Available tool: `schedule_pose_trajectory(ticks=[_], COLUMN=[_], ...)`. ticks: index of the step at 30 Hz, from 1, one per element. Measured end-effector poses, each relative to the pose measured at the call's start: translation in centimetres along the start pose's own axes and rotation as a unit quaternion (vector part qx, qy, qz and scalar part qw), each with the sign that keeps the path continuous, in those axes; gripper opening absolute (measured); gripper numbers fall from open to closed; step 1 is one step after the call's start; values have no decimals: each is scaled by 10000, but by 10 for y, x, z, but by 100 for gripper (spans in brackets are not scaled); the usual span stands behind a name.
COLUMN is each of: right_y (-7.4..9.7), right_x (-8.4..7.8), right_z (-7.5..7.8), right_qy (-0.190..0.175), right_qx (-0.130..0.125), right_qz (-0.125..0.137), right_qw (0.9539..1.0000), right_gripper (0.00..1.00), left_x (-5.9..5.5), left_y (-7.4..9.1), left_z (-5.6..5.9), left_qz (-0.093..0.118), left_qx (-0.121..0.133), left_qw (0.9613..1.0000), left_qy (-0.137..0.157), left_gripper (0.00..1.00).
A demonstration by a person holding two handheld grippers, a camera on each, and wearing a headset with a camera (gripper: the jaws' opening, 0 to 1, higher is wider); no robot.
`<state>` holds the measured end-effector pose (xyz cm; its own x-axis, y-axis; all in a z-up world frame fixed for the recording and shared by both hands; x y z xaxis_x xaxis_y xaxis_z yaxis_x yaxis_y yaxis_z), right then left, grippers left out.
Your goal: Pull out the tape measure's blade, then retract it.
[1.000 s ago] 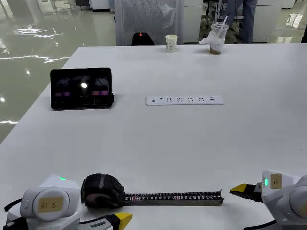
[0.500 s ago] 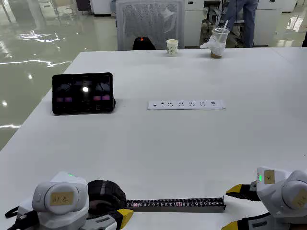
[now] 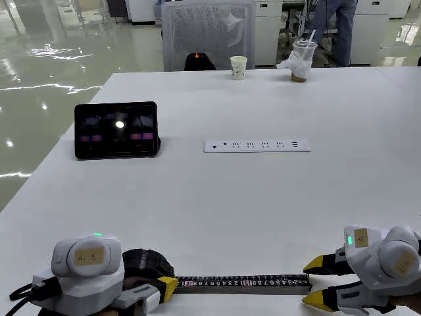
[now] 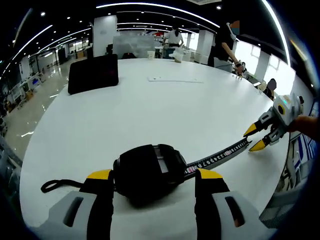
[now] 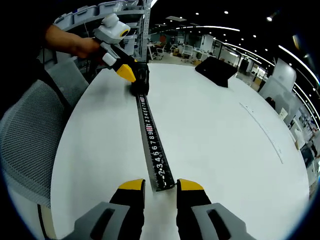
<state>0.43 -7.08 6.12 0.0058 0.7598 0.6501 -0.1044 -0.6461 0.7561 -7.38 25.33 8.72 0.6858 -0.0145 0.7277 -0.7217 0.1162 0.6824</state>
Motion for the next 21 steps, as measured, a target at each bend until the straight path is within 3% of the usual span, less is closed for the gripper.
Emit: schedule_pose_trajectory(ticks=[15, 21], right_y=[-7, -7], right_x=[-3, -4], right_z=[7, 7], right_qy=[1, 180], right_qx=[246, 288], right_qz=[130, 173], right_qw=[9996, 9993], right_gripper=[13, 12], left_x=[0, 0], left_y=[-9, -12], left_z=[-2, -1], left_qz=[-57, -73], left_qx=[169, 224], left_qw=[9995, 9992], left_qy=[248, 331], left_gripper=[58, 59])
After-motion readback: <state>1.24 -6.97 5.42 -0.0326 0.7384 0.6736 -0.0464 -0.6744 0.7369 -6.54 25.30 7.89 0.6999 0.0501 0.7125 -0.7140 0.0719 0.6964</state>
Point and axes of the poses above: the centre of the closed fingertips' face, and the gripper's own axes: y roughly backward along the fingers, z roughly to its right, x roughly out of its top, the point moved 9 cm from there along y, roughly backward along the fingers, and after that the axes turned 1 degree about x, right-handed, at the moved point
